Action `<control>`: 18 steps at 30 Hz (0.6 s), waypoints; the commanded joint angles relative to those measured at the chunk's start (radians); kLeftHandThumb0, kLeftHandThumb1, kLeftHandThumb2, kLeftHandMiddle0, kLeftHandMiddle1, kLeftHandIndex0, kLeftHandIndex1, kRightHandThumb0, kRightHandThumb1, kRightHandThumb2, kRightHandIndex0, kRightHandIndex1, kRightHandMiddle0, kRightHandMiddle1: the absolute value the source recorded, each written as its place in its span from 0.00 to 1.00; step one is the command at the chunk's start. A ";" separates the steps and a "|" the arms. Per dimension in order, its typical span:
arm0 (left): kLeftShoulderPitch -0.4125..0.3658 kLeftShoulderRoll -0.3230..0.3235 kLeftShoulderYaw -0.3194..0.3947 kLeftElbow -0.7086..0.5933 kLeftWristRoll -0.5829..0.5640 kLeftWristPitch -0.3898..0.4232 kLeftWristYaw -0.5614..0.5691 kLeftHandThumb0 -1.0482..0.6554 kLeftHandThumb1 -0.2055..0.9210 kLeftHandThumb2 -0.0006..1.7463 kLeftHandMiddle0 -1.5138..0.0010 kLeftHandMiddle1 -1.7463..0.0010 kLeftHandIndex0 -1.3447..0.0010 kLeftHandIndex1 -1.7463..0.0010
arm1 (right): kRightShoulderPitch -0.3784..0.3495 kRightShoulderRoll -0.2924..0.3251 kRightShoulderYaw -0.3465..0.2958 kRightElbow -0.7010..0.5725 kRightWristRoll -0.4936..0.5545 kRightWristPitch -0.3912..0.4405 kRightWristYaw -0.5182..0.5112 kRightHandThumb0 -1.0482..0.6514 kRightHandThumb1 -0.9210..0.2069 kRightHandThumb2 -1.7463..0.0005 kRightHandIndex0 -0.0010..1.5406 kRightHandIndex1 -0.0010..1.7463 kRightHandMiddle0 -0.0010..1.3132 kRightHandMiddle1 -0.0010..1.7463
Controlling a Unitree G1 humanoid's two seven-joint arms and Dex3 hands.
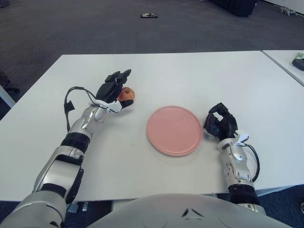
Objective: Put the apple into the plate.
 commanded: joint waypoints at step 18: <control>-0.182 -0.067 -0.159 0.342 0.042 0.053 -0.029 0.00 0.70 0.43 1.00 1.00 1.00 1.00 | 0.025 0.008 -0.005 0.026 0.003 0.046 -0.011 0.35 0.46 0.30 0.64 1.00 0.41 1.00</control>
